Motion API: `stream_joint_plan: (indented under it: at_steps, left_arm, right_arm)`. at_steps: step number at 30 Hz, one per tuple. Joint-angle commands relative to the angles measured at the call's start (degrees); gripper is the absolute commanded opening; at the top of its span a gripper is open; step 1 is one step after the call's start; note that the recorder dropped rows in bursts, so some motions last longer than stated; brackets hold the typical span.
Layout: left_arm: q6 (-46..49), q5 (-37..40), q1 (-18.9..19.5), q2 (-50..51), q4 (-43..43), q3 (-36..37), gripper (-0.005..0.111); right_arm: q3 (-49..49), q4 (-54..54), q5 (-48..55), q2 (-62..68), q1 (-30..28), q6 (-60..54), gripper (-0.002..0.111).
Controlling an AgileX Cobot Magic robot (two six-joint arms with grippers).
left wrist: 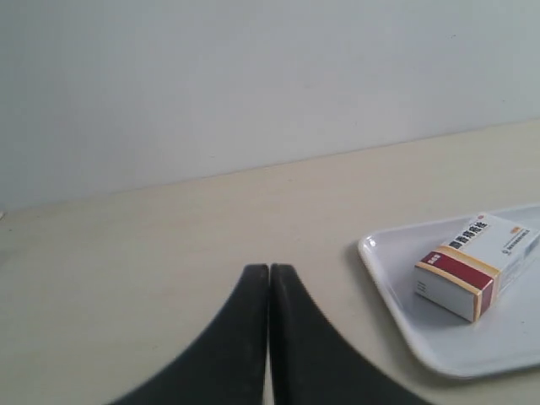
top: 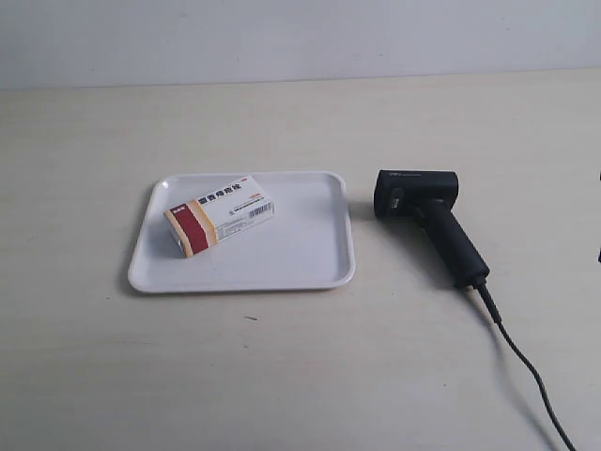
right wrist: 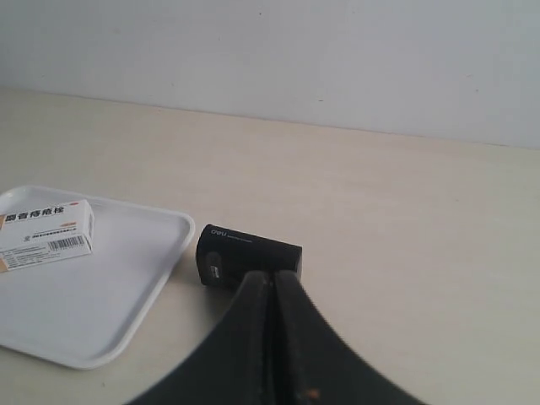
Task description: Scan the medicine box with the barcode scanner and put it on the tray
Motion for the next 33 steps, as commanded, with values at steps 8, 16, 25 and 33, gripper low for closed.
stream_joint_plan:
  at_steps: [8,16,25,33]
  left_arm:
    - [-1.5,0.3,3.8,-0.4,-1.0,0.0,0.003]
    - [-4.7,0.2,3.8,-0.4,-0.1,0.0,0.003]
    - [-4.7,0.2,3.8,-0.4,0.0,0.0,0.003]
    - [-4.7,0.2,3.8,-0.4,0.0,0.0,0.003]
  right_arm:
    - [0.3,0.1,-0.2,-0.3,0.0,-0.2,0.001]
    - [0.3,0.9,-0.5,-0.3,0.0,-0.2,0.001]
    - [0.3,0.9,-0.5,-0.3,0.0,-0.2,0.001]
    - [0.3,0.9,-0.5,-0.3,0.0,-0.2,0.001]
